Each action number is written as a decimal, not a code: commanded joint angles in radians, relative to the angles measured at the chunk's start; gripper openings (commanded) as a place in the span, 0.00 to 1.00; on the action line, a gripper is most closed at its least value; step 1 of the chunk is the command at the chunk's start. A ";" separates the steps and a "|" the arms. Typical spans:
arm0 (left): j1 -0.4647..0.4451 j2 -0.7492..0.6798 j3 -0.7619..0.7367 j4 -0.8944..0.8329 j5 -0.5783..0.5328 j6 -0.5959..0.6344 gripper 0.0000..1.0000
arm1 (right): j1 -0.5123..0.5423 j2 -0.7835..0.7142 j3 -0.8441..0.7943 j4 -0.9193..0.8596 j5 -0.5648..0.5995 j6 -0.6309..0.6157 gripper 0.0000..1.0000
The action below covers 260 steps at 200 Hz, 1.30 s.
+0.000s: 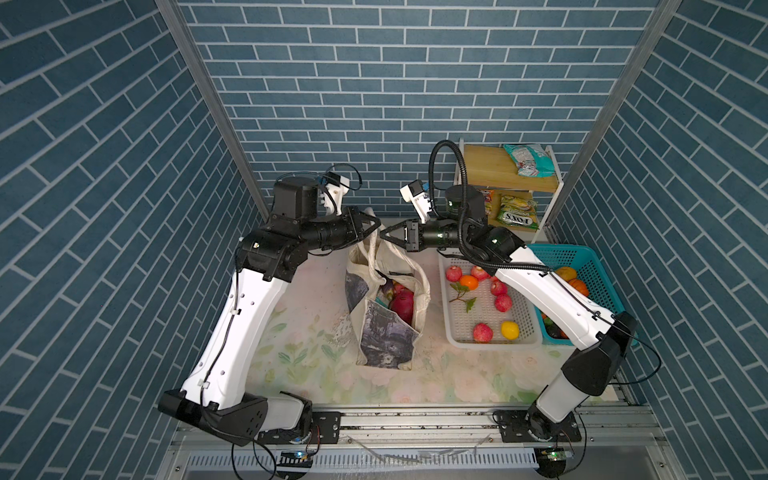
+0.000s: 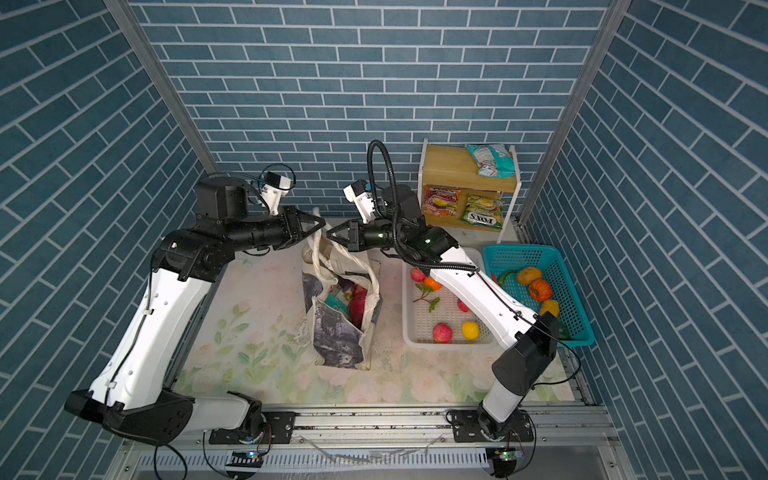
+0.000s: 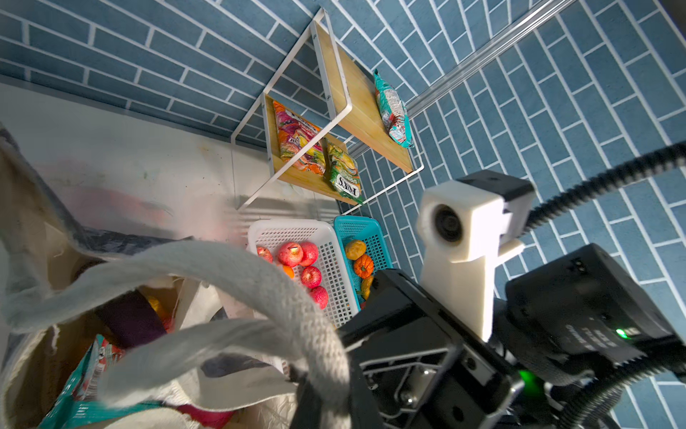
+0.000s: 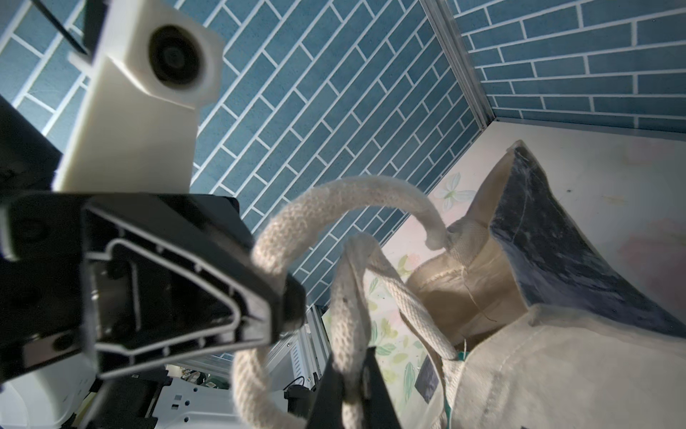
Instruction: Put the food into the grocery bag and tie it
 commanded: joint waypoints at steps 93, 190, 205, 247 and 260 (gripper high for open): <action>-0.048 -0.128 -0.174 0.106 0.076 -0.036 0.15 | -0.016 0.085 -0.019 0.368 0.018 0.114 0.00; -0.046 -0.244 -0.189 0.025 -0.101 0.019 0.71 | -0.020 0.041 -0.112 0.548 0.088 0.146 0.00; -0.044 -0.276 -0.197 0.031 -0.165 0.003 0.72 | -0.020 0.030 -0.128 0.557 0.080 0.146 0.00; -0.021 -0.282 -0.232 0.050 -0.218 -0.092 0.69 | -0.018 -0.002 -0.181 0.588 0.047 0.146 0.00; -0.018 -0.269 -0.264 0.108 -0.187 -0.133 0.63 | -0.016 -0.007 -0.191 0.588 0.031 0.145 0.00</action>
